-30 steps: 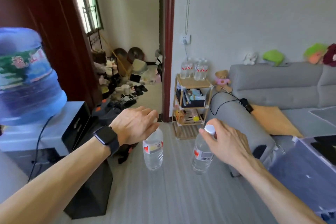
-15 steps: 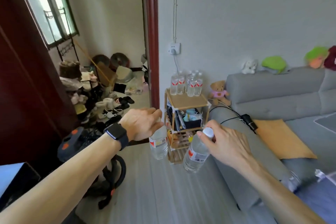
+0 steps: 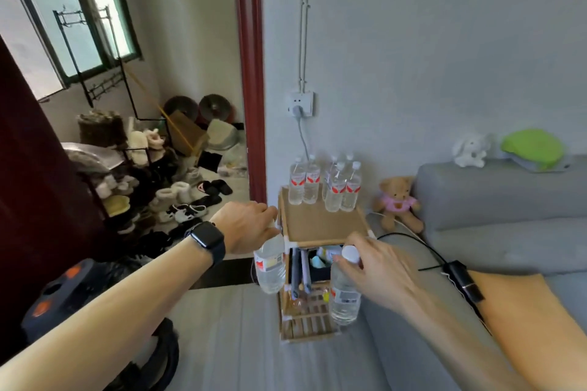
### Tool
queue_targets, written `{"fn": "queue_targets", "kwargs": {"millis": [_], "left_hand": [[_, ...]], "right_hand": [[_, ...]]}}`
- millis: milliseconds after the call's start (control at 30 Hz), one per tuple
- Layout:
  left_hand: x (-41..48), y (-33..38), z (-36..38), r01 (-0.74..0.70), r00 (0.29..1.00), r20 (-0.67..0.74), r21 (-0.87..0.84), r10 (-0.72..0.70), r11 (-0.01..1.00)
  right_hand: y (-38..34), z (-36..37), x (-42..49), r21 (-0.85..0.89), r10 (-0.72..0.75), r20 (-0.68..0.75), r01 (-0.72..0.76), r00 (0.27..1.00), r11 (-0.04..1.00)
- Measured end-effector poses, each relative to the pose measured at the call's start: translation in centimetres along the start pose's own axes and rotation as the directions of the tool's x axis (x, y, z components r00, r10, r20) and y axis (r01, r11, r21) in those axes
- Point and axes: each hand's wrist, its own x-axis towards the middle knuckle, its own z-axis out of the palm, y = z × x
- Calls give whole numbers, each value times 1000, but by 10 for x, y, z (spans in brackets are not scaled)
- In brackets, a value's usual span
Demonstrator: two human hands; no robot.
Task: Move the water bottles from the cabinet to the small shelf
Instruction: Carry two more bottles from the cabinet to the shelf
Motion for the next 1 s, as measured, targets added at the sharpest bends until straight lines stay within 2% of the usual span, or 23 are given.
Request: {"fn": "queue_targets", "kwargs": {"millis": [200,433,667,767,900,1000], "left_hand": [[93,-23,18,77,996,45,-31,-76,997],[208,-52,63,32,995,92,-13,-31,999],[303,-74,108,145,983,143,-209,-117,967],[332,-77,128,244,963,195,-328,-187,912],[364,-74,139,365,930,233,-501,-284,785],[377,-67,149,423,906,258,-566,-335,707]], "right_hand": [[48,29,103,126,-4,-26,7,1000,992],[85,71,210,115,19,36,-23,999,993],[106,103,312,113,67,102,-78,993,991],[110,125,340,136,97,131,-115,987,984],[113,146,369,184,143,127,-165,982,969],[121,159,386,171,169,182,-200,969,965]]}}
